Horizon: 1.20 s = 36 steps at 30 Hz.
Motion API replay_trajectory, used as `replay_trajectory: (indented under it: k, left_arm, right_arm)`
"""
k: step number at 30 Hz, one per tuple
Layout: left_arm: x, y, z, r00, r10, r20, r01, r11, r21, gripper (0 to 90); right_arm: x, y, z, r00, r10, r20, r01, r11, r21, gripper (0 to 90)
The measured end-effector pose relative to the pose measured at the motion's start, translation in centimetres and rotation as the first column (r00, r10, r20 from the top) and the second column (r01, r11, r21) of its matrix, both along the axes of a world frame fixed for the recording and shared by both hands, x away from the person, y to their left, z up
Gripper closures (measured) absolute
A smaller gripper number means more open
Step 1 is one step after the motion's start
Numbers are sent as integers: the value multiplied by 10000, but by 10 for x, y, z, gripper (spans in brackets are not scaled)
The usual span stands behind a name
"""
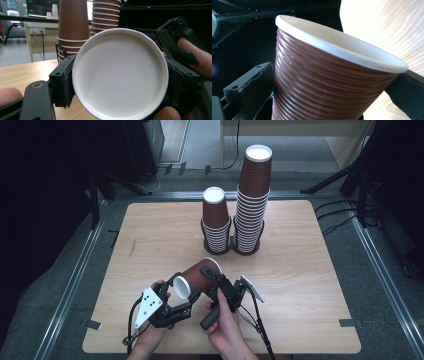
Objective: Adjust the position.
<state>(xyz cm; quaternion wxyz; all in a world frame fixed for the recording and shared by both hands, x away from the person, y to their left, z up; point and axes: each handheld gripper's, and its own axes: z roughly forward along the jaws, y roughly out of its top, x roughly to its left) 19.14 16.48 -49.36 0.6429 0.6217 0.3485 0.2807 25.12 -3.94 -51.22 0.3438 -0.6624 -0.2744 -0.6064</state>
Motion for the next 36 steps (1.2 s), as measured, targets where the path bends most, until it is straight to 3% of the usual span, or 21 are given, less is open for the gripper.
replay_trajectory:
  k: [20,23,33,36]
  left_arm:
    - [0,-2,-1,9998,-173,-109,173,9998,8,219]
    - [1,-2,-2,9990,-263,-368,264,9997,15,224]
    - [2,2,-1,9975,-514,-479,505,9985,-188,226]
    - [2,2,0,9974,-453,-554,441,9987,-244,165]
  right_arm:
    - [0,-2,2,9991,-305,279,308,9995,-96,67]
    - [-1,-2,2,9985,-354,410,360,9992,-158,103]
    - [-3,-4,2,9955,-353,881,414,9968,-680,128]
    - [-3,-6,2,9926,-568,1077,662,9941,-856,129]
